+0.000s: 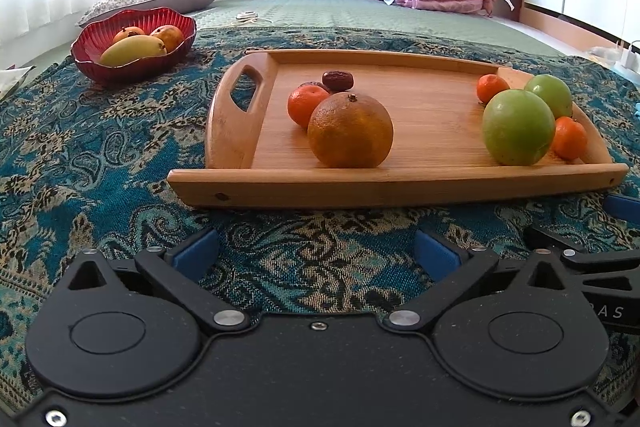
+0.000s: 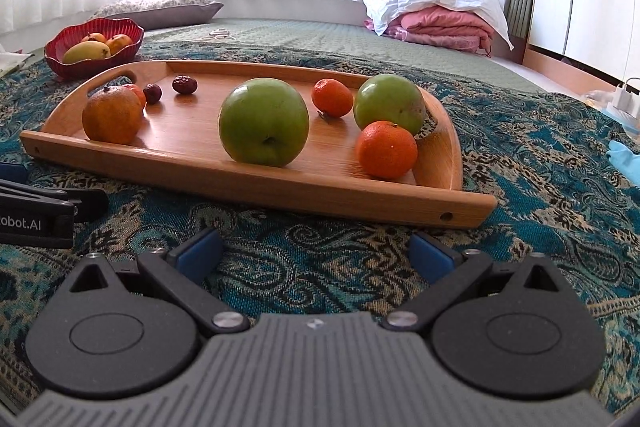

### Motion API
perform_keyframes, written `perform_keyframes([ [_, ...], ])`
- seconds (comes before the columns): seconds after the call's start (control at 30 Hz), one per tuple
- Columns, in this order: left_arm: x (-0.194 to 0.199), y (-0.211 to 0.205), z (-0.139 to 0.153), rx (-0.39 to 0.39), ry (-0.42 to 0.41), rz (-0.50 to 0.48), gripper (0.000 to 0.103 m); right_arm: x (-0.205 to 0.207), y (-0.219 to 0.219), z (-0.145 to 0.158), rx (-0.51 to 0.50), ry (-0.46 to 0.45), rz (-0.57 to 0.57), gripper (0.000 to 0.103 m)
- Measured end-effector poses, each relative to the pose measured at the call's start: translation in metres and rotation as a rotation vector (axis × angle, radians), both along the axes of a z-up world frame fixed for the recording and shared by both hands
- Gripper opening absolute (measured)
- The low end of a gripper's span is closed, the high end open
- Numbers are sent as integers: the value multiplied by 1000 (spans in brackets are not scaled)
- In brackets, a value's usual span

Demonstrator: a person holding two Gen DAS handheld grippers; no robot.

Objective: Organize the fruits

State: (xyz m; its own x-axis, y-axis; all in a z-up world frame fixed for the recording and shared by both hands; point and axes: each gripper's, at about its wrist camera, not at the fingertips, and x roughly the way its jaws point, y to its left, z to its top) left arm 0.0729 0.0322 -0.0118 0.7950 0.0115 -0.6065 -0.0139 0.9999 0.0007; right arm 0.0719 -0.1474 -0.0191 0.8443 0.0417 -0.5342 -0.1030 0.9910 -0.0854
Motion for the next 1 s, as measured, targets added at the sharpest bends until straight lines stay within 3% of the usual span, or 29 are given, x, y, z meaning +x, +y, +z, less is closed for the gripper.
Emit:
perform_keyframes([
  [1.0, -1, -3, -5, 27, -16, -6, 103, 0, -3, -1, 14, -1, 8, 103],
])
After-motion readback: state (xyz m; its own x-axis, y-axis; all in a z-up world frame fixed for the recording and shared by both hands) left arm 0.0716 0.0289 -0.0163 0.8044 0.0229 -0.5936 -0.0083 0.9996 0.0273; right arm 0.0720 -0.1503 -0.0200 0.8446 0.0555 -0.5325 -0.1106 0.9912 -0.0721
